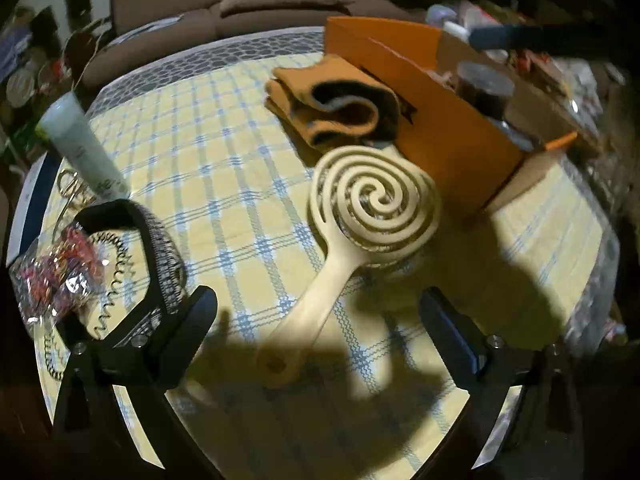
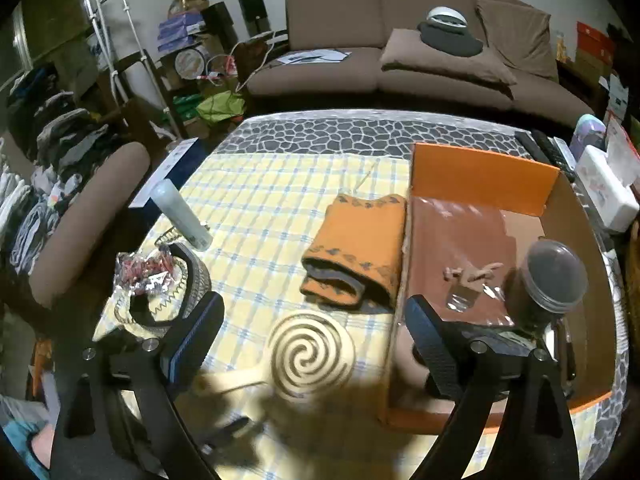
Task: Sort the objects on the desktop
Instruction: 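Move the left tool to the wooden spiral hairbrush and grasp its handle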
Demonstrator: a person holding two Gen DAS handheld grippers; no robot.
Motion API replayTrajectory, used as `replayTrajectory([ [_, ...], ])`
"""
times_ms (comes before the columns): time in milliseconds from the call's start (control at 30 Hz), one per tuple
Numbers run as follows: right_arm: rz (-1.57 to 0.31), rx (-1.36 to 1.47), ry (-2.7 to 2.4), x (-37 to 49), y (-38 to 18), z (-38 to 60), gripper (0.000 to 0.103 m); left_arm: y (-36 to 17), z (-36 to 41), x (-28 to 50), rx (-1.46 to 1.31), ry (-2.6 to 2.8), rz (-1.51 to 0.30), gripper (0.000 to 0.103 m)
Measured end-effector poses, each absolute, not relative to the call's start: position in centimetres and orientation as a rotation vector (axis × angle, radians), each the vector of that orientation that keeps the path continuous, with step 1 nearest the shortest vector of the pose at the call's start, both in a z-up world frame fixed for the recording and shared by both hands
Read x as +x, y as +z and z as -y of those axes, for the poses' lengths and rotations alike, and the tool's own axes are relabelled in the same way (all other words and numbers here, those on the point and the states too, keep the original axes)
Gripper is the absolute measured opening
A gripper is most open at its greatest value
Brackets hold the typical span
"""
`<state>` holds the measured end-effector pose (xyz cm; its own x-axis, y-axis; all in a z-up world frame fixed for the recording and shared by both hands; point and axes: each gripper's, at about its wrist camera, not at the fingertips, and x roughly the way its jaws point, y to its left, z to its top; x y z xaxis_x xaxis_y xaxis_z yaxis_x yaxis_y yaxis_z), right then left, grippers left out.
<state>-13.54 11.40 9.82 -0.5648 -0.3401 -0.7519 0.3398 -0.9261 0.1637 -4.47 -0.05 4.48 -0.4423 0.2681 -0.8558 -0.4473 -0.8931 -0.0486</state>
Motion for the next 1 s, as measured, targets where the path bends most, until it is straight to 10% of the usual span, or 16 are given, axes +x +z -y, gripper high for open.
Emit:
replayTrajectory([
  [200,0.028,1.195,-2.473,-14.2,9.6,-10.6,0.093,3.0,-0.7,-5.0,-1.348,2.331,-0.321,0.083],
  [500,0.024,1.208,-2.458,-14.8,9.2,-9.4,0.093,1.7,-1.3,-5.7,-1.39,2.319,-0.332,0.032],
  [1000,0.104,1.175,-2.465,-15.4,10.0,-9.4,0.093,6.4,4.3,-6.5,-1.303,2.286,0.218,0.009],
])
